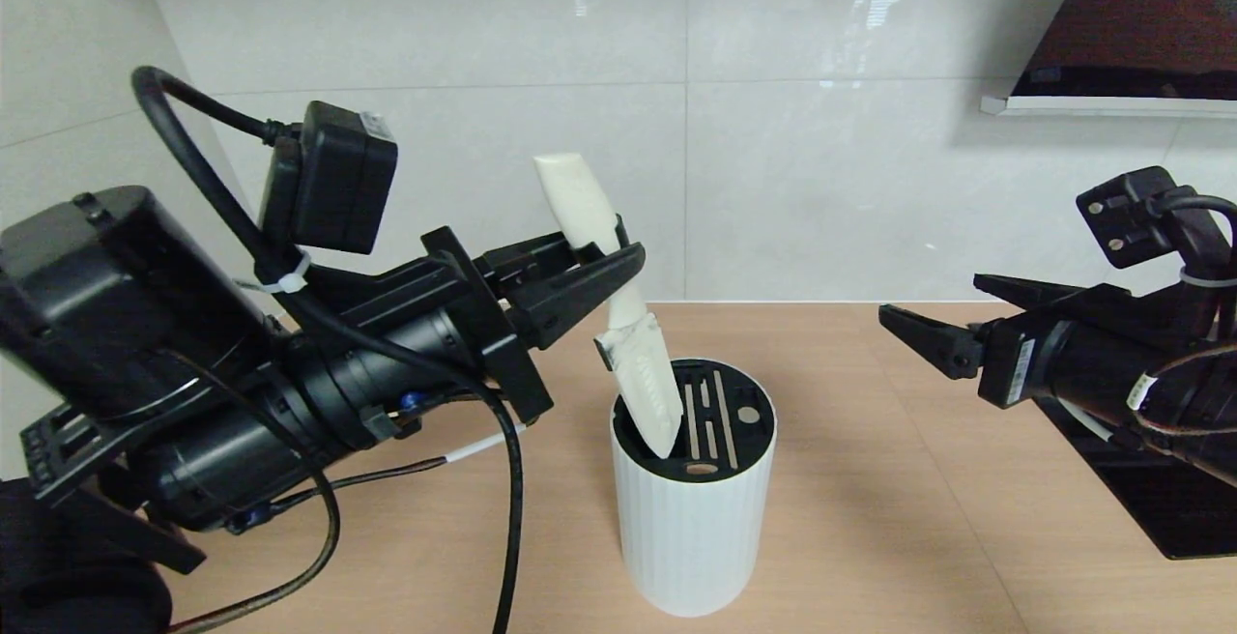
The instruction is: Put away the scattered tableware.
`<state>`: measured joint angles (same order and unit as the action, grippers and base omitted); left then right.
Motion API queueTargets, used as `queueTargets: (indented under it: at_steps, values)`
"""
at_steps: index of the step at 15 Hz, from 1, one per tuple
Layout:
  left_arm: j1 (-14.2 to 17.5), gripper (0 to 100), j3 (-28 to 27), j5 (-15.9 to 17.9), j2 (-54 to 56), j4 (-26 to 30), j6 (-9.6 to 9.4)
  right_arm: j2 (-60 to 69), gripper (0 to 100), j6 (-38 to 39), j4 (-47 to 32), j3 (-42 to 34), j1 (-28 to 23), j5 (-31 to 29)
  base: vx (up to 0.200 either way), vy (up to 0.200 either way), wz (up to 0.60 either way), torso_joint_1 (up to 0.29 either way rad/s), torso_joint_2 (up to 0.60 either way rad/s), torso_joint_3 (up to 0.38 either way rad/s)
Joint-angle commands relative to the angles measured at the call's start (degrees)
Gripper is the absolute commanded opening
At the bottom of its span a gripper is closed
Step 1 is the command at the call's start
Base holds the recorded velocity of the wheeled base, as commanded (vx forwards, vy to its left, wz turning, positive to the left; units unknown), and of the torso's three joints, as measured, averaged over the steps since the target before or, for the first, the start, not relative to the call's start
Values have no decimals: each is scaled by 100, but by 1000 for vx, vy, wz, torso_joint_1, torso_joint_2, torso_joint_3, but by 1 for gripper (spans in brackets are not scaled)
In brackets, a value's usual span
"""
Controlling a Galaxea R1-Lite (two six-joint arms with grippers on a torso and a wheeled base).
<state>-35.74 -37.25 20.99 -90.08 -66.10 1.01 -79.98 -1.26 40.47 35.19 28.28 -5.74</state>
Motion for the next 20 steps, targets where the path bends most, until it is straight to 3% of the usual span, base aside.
queueTargets:
  at_steps: [1,6,10,20]
  values:
    - [6,0,-45,1,-274,-8,4,-9,100,-6,13,-21,2,3,0,0,0,0,0,0]
    - [15,0,-177,-7,-353,-26,13,-17,100,-6,4,-21,2,3,0,0,0,0,0,0]
    - [234,0,-159,1,-564,-35,-101,-17,100,-6,4,-39,2,3,0,0,0,0,0,0]
    - [208,0,-80,19,-1012,-35,-128,-53,100,-6,4,-39,2,3,0,0,0,0,0,0]
